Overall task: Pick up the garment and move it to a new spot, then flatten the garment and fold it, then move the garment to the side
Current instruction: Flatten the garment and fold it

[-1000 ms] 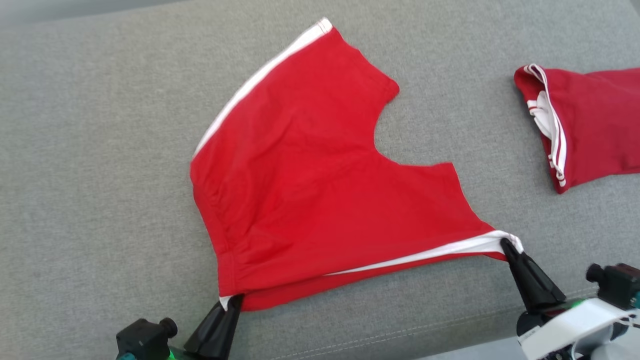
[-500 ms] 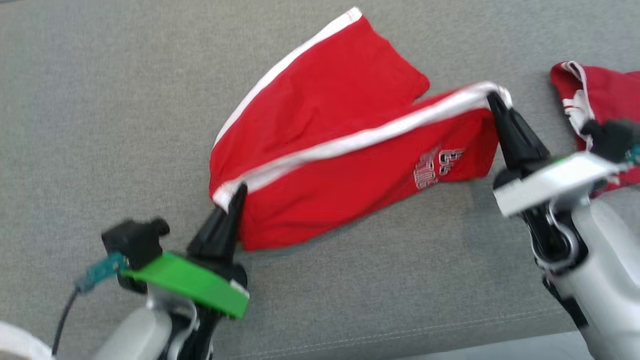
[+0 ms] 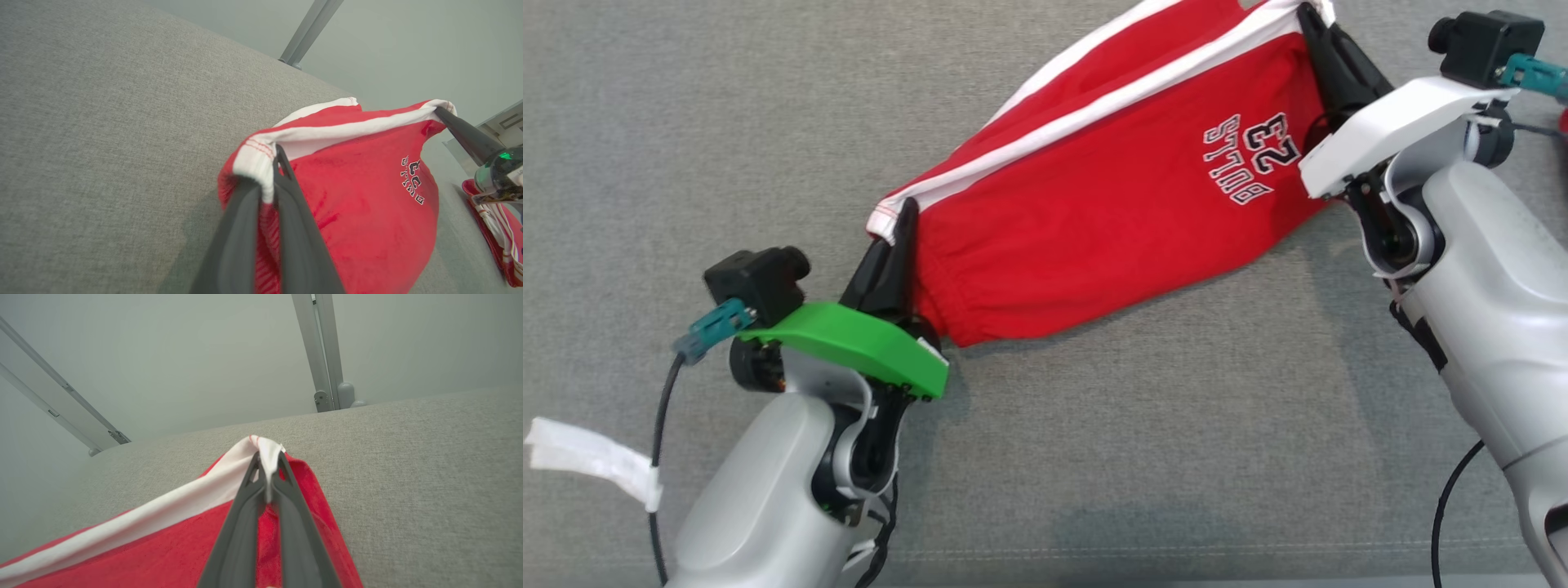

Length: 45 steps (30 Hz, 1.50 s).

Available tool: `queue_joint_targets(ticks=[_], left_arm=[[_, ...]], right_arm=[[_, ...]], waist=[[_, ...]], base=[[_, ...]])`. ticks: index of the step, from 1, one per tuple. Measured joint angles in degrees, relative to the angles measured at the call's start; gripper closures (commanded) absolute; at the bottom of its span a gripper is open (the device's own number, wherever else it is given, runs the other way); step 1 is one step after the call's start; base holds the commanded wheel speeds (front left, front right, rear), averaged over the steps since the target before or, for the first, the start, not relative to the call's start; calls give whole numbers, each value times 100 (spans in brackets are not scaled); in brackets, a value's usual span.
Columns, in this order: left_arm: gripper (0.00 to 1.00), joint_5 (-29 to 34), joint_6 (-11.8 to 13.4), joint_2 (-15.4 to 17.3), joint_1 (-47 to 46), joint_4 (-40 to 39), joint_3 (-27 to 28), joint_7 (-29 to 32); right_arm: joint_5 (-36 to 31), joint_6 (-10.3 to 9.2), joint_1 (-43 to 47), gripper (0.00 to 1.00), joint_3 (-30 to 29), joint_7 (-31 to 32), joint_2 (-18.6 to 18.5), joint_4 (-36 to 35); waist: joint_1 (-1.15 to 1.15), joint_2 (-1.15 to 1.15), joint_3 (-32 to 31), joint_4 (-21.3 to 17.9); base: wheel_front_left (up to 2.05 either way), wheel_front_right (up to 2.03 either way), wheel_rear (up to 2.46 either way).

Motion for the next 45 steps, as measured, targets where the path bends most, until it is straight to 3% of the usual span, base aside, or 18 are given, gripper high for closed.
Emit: queue_joint_targets(ticks=[12, 25, 26, 27, 28, 29, 30, 31, 37, 45], left_arm=[[100, 58, -269, -547, -933, 1438, -261, 8], [100, 60, -573, -903, -1645, 2741, -467, 26], [100, 56, -587, -917, -1671, 2817, -478, 23], [100, 51, -605, -929, -1697, 2894, -490, 11], [95, 44, -614, -944, -1716, 2959, -495, 8], [73, 38, -620, -957, -1732, 3009, -499, 3], [31, 30, -627, -968, -1747, 3044, -504, -22], [0, 24, -650, -975, -1760, 3080, -508, -27], [0, 2, -676, -917, -1757, 3130, -522, -120], [0, 132, -515, -390, -1221, 2371, -576, -176]], right_arm=[[3, 0, -838, 100, 497, -102, -80, 1274], [-298, 0, -1351, 100, 938, -270, 191, 2464], [-316, 0, -1367, 96, 969, -276, 208, 2518], [-316, 0, -1385, 77, 985, -300, 221, 2563], [-316, 0, -1407, 52, 996, -324, 229, 2602], [-318, 0, -1435, 0, 1011, -333, 237, 2637], [-327, 0, -1456, 0, 1046, -352, 246, 2657], [-338, 0, -1469, 0, 1074, -376, 254, 2670], [-285, 0, -1578, 0, 1252, -411, 260, 2531], [-42, 0, -1413, 0, 1717, -131, -54, 2019]], waist=[[0, 0, -38, 463], [0, 0, 32, 607], [0, 0, 31, 610], [0, 0, 29, 609], [0, 0, 27, 605], [0, 0, 28, 600], [0, 0, 28, 593], [0, 0, 25, 584], [1, 0, -48, 461], [0, 0, -319, 242]], base=[[0, 0, 0], [0, 0, 0], [0, 0, 0], [0, 0, 0], [0, 0, 0], [0, 0, 0], [0, 0, 0], [0, 0, 0], [0, 0, 0], [0, 0, 0]])
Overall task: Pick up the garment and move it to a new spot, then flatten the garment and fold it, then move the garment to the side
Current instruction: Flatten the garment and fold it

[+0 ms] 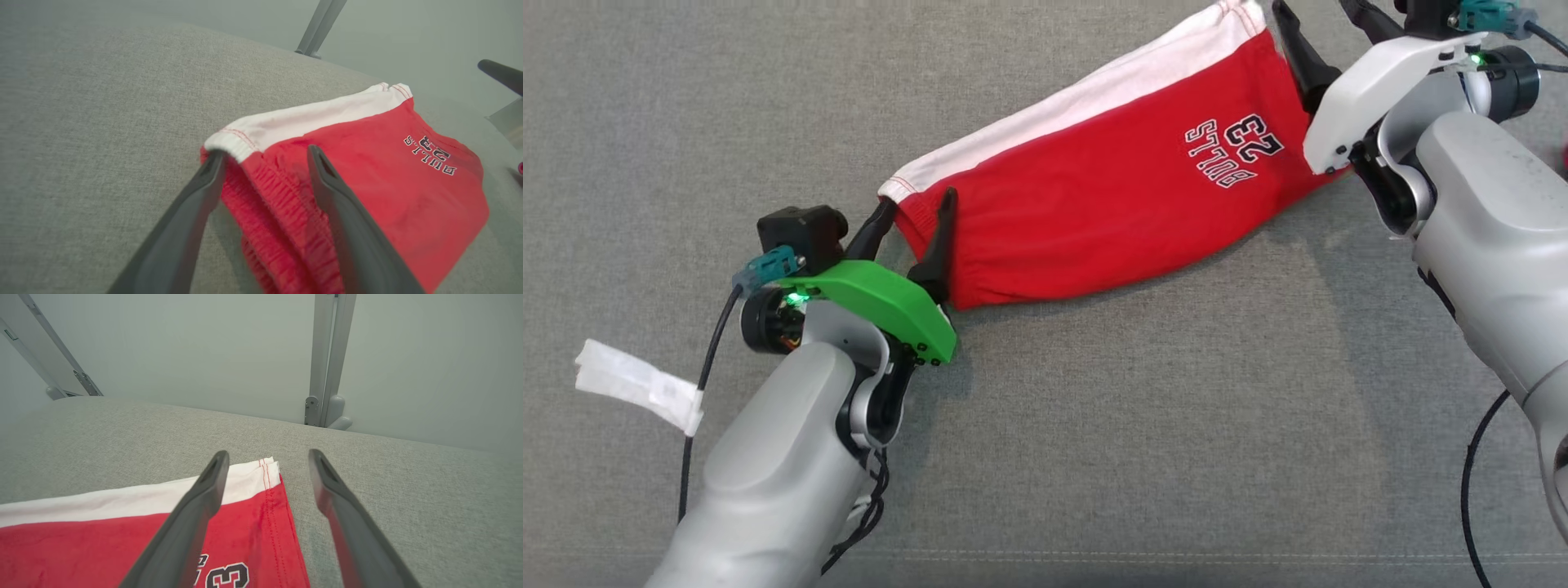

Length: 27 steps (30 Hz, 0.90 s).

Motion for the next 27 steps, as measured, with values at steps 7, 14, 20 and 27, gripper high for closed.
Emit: queue_joint_targets(ticks=[7, 14, 20, 27], left_arm=[[0, 701, 604, 613, 642, -1187, -202, -376], [0, 1200, 1023, 994, 1280, -1987, -339, -597], [0, 1663, 1210, 1067, 1638, -2336, -233, -708], [0, 2059, 1053, 694, 1897, -2558, 87, -726]], right_arm=[[183, 0, 253, 0, 224, 324, -244, -90], [292, 0, 343, 0, 311, 706, -304, 44], [277, 0, 308, 0, 319, 961, -290, 419], [135, 0, 80, 0, 230, 1021, -283, 1078]], waist=[[0, 0, -255, -99], [0, 0, -325, -1], [0, 0, -219, 209], [0, 0, 48, 516]], base=[[0, 0, 0], [0, 0, 0], [0, 0, 0], [0, 0, 0]])
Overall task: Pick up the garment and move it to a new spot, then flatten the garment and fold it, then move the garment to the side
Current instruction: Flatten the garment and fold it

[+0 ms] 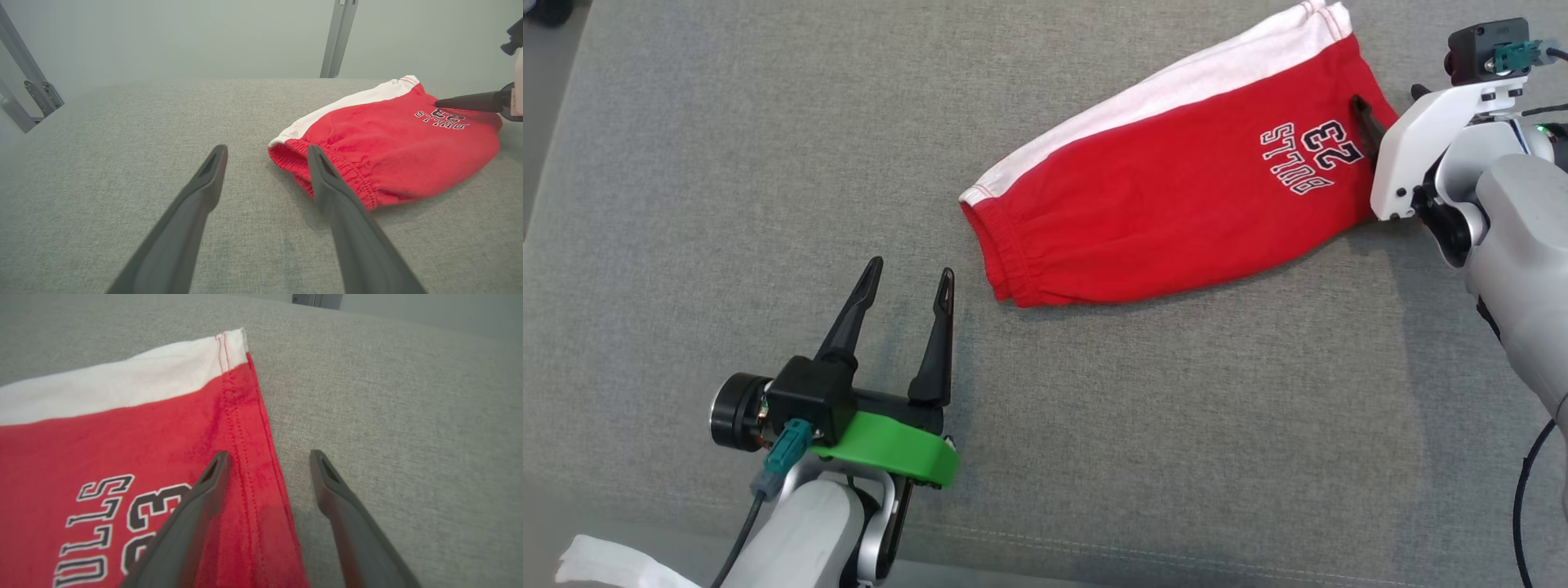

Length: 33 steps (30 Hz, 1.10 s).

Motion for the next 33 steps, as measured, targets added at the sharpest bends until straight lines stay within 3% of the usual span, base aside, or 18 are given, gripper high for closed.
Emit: queue_joint_targets(ticks=[7, 8, 9, 15, 22, 33], left_arm=[[0, 493, -270, -315, 252, -25, 388, -1], [0, 533, -320, -363, 297, -22, 454, -5], [0, 602, -412, -433, 364, 3, 571, -5], [0, 834, -637, -567, 514, 140, 961, -7], [0, 990, -746, -554, 953, 338, 1526, -7], [0, 1263, -958, -745, 1487, 400, 1895, -7]], right_arm=[[83, -1, 1, 1, -56, 160, 123, 168], [101, -1, 1, 68, -46, 204, 125, 171], [109, -3, 2, 100, -20, 246, 137, 148], [343, -2, 125, 100, -51, 327, 267, -94], [788, 0, 578, 100, -115, 264, 454, -747], [1216, 0, 1439, 100, -298, 328, -54, -1150]], waist=[[0, 0, 147, 264], [0, 0, 146, 276], [0, 0, 128, 270], [0, 0, 9, 107], [0, 0, -228, -339], [0, 0, -888, -1047]], base=[[0, 0, 0], [0, 0, 0], [0, 0, 0], [0, 0, 0], [0, 0, 0], [0, 0, 0]])
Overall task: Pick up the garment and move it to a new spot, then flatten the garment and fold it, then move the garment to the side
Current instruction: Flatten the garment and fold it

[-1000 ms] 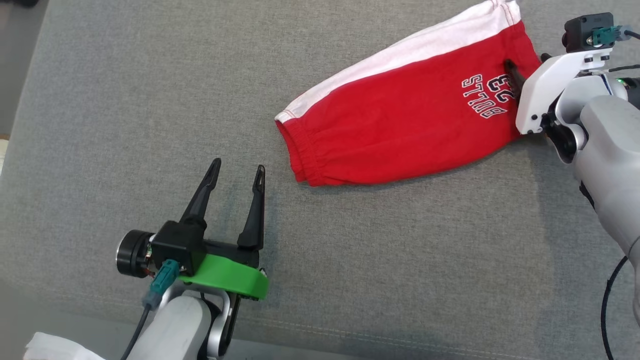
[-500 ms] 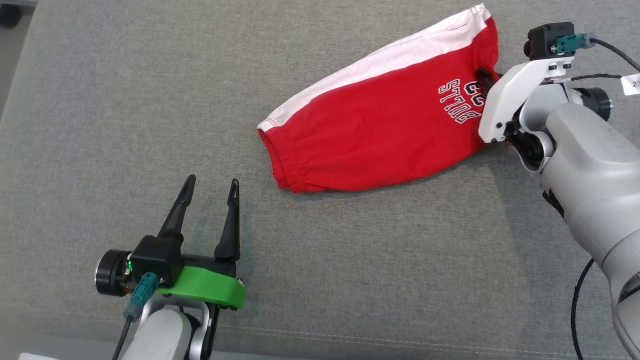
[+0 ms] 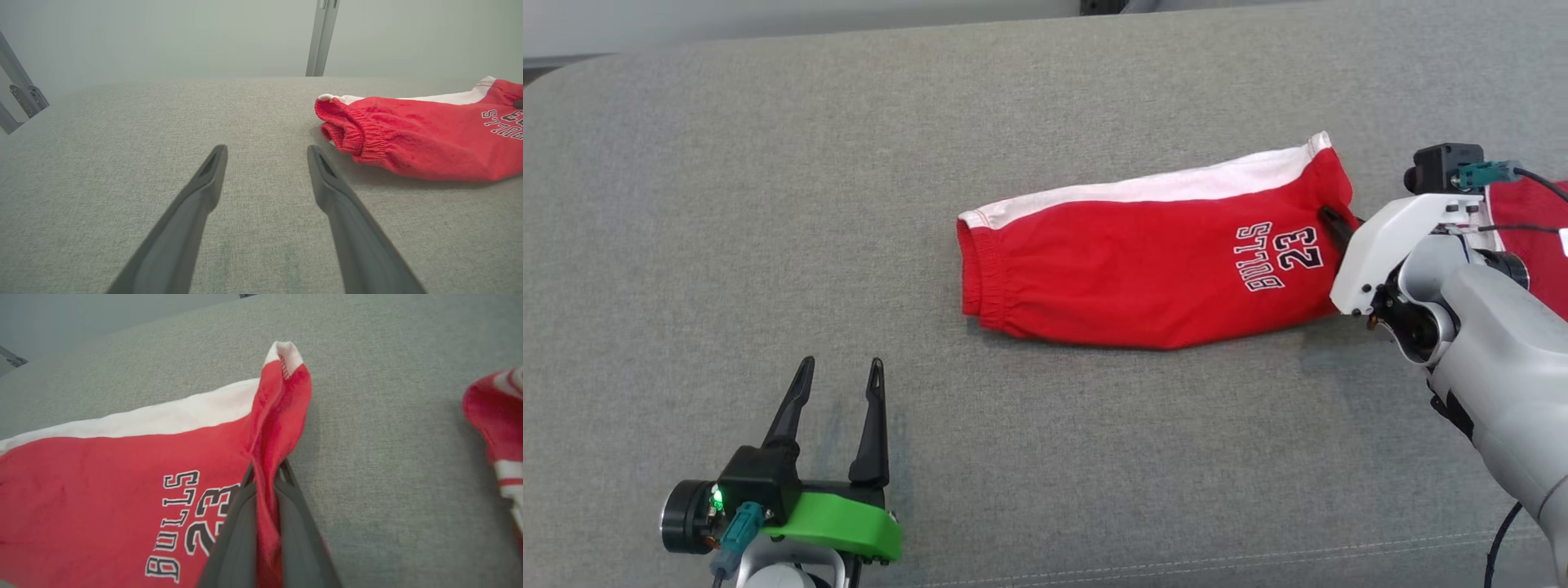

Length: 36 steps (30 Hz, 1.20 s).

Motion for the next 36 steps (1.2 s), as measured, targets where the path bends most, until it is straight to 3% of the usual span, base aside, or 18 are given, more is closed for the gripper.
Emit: queue_joint_targets(ticks=[6, 13, 22, 29, 36], left_arm=[[0, 134, -151, -167, 108, 2, 79, 1], [0, 231, -307, -258, 120, 14, 230, 0], [0, 321, -403, -415, 264, 64, 387, 0], [0, 374, -479, -516, 326, 76, 438, 0], [0, 466, -572, -569, 264, 123, 471, 0]], right_arm=[[100, 0, 223, 100, -255, -133, -33, 378], [92, 0, 227, 100, -444, -544, 2, 704], [36, -1, -9, 100, -404, -666, -46, -162], [-280, -1, 4, 100, -3, -201, 520, -1065], [-670, -1, 83, 100, 164, 132, 1332, -1145]], waist=[[0, 0, -179, -186], [0, 0, -93, -68], [0, 0, -248, 7], [0, 0, -329, 72], [0, 0, -216, 250]], base=[[0, 0, 0], [0, 0, 0], [0, 0, 0], [0, 0, 0], [0, 0, 0]])
